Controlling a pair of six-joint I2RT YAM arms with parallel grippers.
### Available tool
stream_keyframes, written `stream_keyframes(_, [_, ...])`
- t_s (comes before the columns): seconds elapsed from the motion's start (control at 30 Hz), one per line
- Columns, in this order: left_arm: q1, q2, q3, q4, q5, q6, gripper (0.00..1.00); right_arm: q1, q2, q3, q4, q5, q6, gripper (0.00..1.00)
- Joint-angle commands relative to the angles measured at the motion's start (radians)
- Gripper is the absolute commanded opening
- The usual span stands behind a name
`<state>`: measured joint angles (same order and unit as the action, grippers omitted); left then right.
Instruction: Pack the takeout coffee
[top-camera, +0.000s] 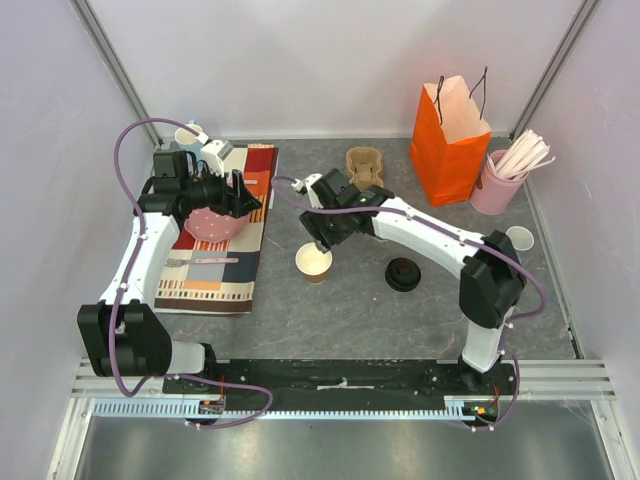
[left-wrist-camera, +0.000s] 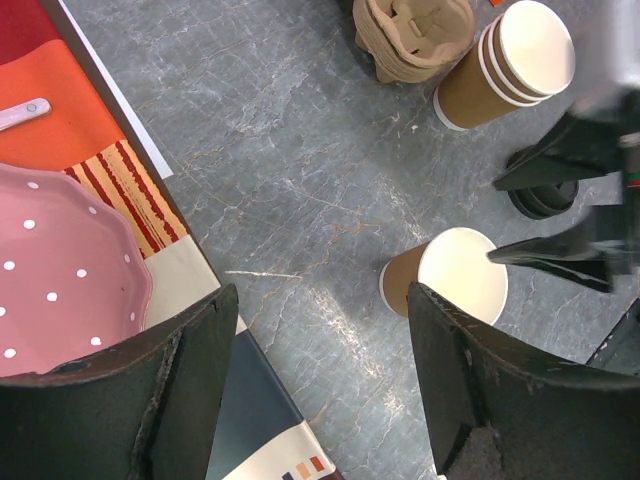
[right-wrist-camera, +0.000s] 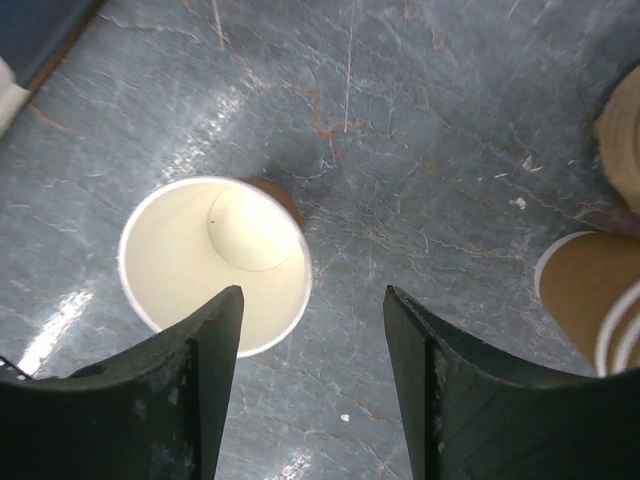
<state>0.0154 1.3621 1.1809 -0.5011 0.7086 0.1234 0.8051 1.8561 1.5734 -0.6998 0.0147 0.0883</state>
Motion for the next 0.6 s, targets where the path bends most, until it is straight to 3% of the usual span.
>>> stream_keyframes(0.0, [-0.003, -0.043, 0.006, -0.007, 0.017, 0.036, 0.75, -0.006, -0.168, 0.06, -0.004, 0.02, -0.016, 0.67])
stream_keyframes(0.1, [-0.003, -0.046, 0.003, -0.005, 0.017, 0.035, 0.75, -0.047, -0.262, -0.002, -0.02, 0.074, 0.001, 0.6])
stream_keyframes(0.13, [-0.003, -0.047, 0.003, -0.007, 0.017, 0.036, 0.75, -0.094, -0.305, -0.063, -0.024, 0.076, 0.031, 0.54])
stream_keyframes(0.23, [-0.003, -0.049, 0.002, -0.005, 0.02, 0.038, 0.75, -0.217, -0.377, -0.224, -0.044, 0.013, 0.08, 0.46])
stream_keyframes(0.43, [-0.003, -0.043, 0.002, 0.003, 0.031, 0.033, 0.75, -0.32, -0.42, -0.458, -0.034, -0.001, 0.1, 0.44])
stream_keyframes(0.57, [-0.003, -0.044, 0.0, 0.006, 0.035, 0.03, 0.75, -0.349, -0.403, -0.5, 0.014, -0.013, 0.064, 0.41])
